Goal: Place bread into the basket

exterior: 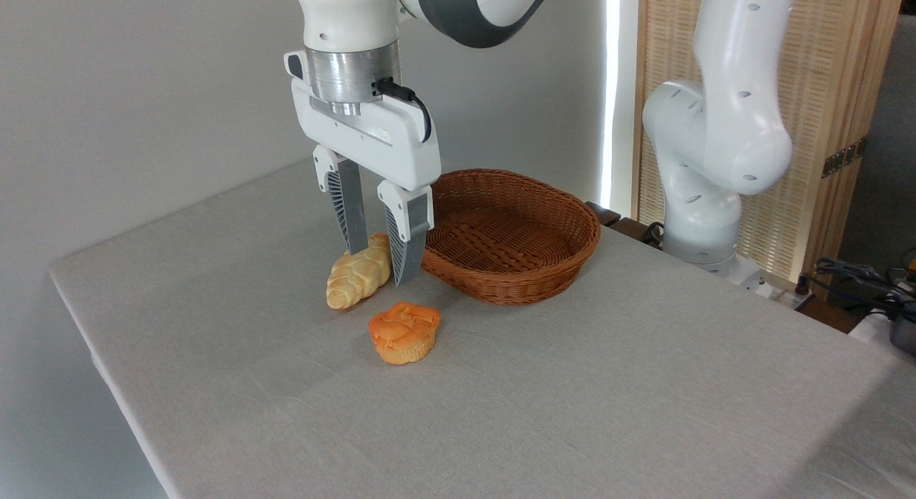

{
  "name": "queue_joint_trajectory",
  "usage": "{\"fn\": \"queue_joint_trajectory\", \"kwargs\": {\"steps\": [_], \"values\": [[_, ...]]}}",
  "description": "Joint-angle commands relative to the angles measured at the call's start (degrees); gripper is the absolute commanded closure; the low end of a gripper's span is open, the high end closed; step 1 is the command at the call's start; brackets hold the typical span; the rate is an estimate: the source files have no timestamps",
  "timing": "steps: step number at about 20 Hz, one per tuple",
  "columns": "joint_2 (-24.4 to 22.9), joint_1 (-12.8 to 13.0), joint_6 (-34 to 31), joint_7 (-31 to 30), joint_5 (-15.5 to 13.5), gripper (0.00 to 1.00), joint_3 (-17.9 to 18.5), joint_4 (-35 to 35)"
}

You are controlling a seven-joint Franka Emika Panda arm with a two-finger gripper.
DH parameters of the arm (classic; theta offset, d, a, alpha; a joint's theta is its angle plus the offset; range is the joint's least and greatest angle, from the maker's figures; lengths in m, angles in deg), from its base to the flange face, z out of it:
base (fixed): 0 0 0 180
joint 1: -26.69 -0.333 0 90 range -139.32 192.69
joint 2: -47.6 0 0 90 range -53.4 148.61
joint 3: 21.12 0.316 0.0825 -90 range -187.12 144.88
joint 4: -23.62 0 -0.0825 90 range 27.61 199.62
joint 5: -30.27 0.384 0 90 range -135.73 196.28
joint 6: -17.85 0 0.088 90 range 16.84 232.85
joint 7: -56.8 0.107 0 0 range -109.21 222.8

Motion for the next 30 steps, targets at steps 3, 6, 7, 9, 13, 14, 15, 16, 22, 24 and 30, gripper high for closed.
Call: {"fn": "queue_joint_trajectory", "kwargs": {"steps": [3, 6, 7, 9, 13, 14, 15, 16, 22, 24, 30], "values": [[0.0, 0.13, -1.02, -0.14, -0.71, 0.0, 2.81, -2.64], [0.0, 0.22, -1.28, -0.49, -0.45, 0.0, 2.72, -2.46], [0.0, 0.22, -1.28, -0.23, -0.45, 0.0, 2.72, -2.46], [0.09, 0.3, -1.28, -0.32, -0.97, 0.0, 2.72, -2.46], [0.0, 0.57, -1.37, -0.23, -0.89, 0.0, 2.72, -2.37], [-0.09, 0.66, -1.37, -0.23, -0.89, 0.0, 2.72, -2.37], [-0.09, 0.66, -1.37, -0.23, -0.89, 0.0, 2.72, -2.37], [-0.09, 0.74, -1.37, -0.23, -0.89, 0.0, 2.72, -2.2], [-0.17, 2.15, -0.67, 0.12, -0.71, 0.0, 2.63, -0.09], [-0.17, 2.59, -0.58, 2.13, -0.62, 0.0, 2.55, 1.22], [0.88, 4.78, 4.59, 2.32, -0.36, 0.0, 2.46, 7.37]]}}
